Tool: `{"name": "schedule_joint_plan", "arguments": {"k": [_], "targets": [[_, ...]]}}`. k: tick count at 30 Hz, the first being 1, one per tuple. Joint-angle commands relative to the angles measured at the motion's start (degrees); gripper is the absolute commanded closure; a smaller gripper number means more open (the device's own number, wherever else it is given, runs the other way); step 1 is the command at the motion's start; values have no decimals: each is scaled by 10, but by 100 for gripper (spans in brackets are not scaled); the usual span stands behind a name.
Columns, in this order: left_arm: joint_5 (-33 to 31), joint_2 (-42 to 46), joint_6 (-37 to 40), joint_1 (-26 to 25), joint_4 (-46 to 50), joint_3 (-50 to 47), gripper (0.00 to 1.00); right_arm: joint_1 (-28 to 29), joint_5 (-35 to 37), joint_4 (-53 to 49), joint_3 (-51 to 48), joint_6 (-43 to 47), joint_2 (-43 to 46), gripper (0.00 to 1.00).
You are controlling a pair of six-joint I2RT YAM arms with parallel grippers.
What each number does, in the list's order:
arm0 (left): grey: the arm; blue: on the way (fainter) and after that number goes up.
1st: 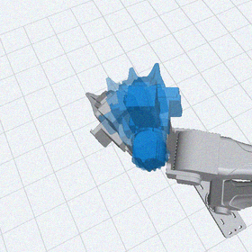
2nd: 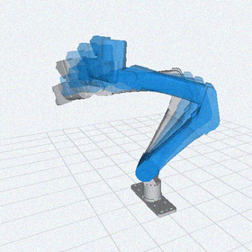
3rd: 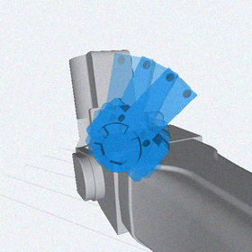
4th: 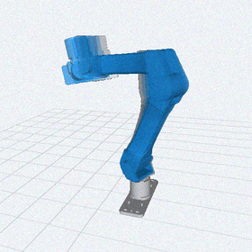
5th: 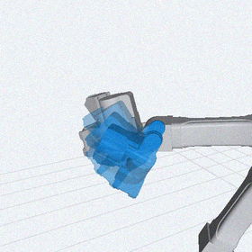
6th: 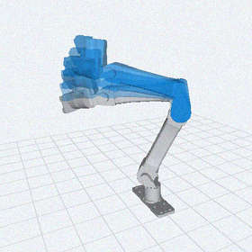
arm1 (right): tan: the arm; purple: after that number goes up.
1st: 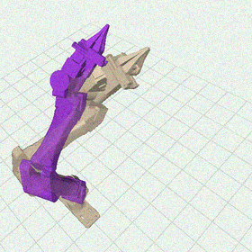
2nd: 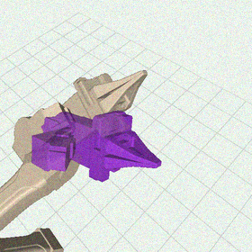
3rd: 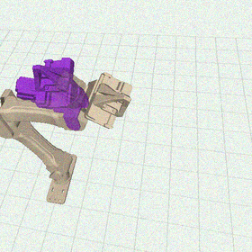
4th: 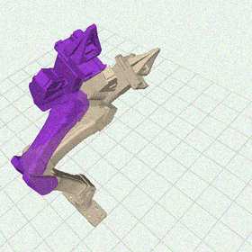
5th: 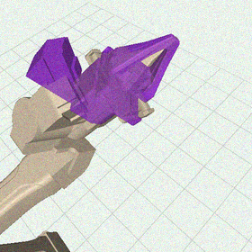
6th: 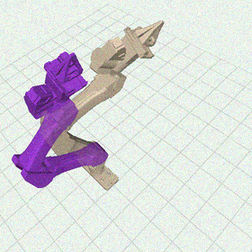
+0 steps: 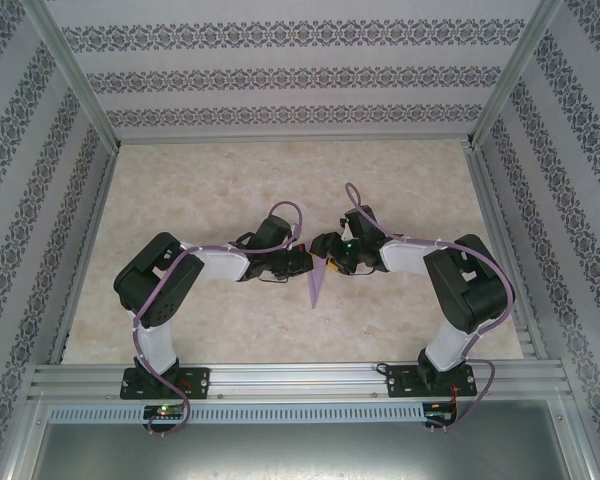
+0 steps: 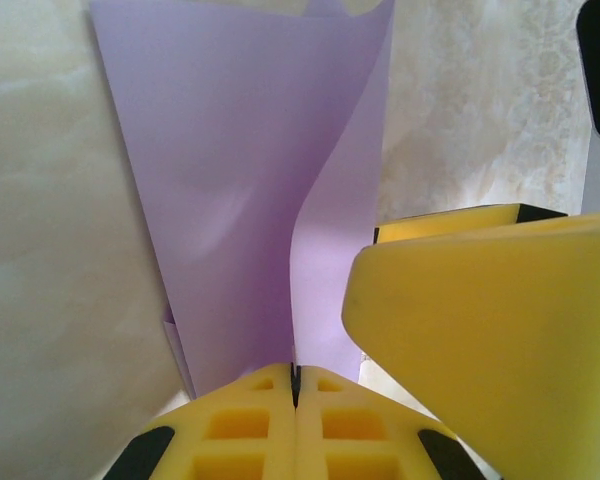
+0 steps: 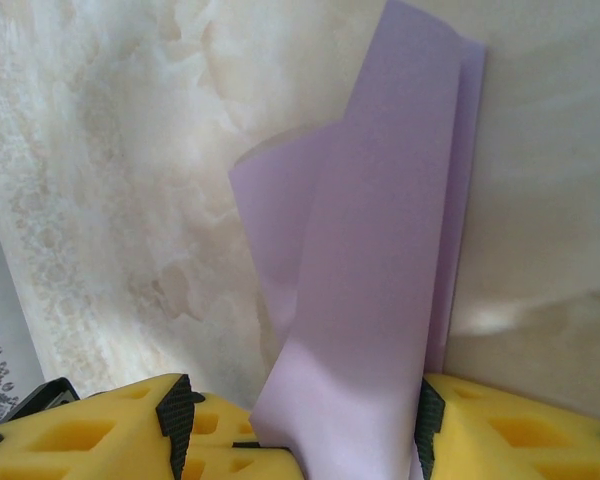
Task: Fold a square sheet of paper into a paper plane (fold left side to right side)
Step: Fold the wing for the fifth time at the center of the table.
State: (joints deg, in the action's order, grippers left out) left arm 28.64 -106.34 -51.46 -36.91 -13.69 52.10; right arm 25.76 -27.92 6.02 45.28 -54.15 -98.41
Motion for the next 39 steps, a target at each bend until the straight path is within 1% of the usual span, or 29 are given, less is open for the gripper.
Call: {"name": "schedule_joint_plan", "arguments": {"k": [1, 10, 23, 30, 39], "targets": [[-4, 8, 13, 10, 13, -7, 100, 6, -2, -3, 17, -6, -15, 39], [-13, 18, 19, 18, 21, -17, 100, 9, 13, -68, 42, 6, -39, 38], [-9, 3, 25, 21, 15, -13, 100, 21, 9, -75, 54, 12, -53, 38], [-23, 7, 34, 29, 27, -16, 100, 21, 14, -89, 55, 16, -51, 37], [-23, 12, 42, 39, 33, -18, 100, 21, 15, -94, 58, 19, -56, 37]]}}
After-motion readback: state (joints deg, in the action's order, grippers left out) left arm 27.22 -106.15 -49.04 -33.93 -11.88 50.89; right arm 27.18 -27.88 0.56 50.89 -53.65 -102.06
